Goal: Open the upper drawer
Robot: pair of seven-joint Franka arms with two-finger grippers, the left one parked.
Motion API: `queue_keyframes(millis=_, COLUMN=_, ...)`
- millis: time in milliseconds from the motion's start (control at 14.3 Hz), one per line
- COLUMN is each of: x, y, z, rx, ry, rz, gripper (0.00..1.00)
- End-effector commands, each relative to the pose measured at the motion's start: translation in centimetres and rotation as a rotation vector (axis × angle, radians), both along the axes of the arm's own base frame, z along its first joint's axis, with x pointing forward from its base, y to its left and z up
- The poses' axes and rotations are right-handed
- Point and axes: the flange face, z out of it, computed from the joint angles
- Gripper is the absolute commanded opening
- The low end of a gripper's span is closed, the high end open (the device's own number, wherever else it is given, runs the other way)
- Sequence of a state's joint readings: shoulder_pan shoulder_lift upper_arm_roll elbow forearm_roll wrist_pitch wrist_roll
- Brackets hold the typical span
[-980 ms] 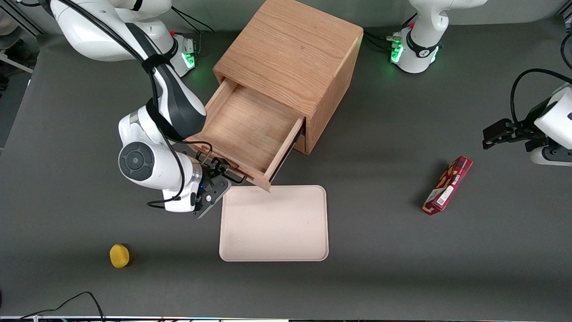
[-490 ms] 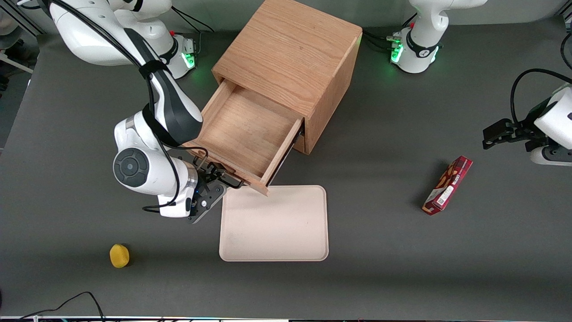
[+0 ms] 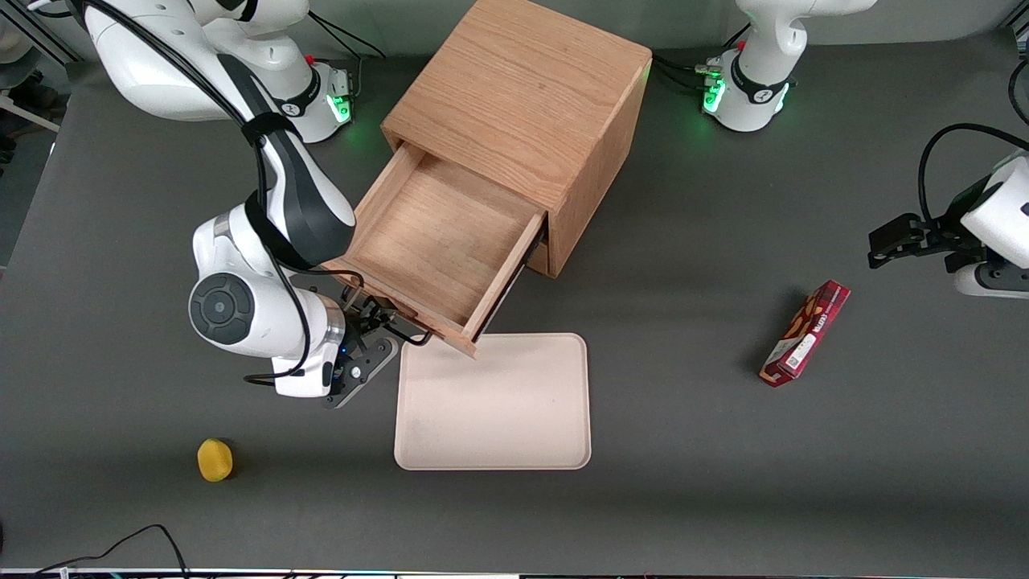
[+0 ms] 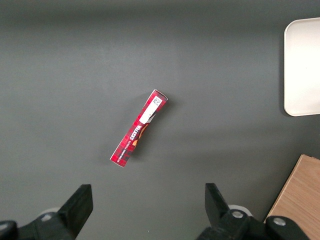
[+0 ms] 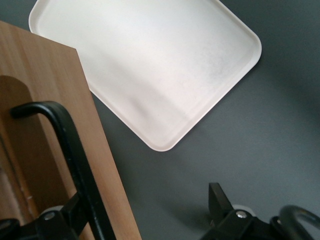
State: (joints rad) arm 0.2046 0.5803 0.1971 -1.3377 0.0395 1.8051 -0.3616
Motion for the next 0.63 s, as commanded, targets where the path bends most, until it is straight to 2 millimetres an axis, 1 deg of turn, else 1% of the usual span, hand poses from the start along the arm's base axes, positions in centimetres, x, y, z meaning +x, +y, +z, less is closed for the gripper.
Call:
queue_keyframes(millis=0, x=0.8, y=-0.4, z=1.4, rx=-0.01, ry=-0.005, rz=0.021, gripper=1.0)
queue_keyframes(millis=350, x=0.9, y=-0.5, z=3.5, rx=-0.009, ry=-0.003, rz=0.022, gripper=1.0)
queue_keyframes(millis=560, x=0.7, y=0.0, z=5.5, rx=-0.009, ry=0.001, rz=0.027, gripper=1.0)
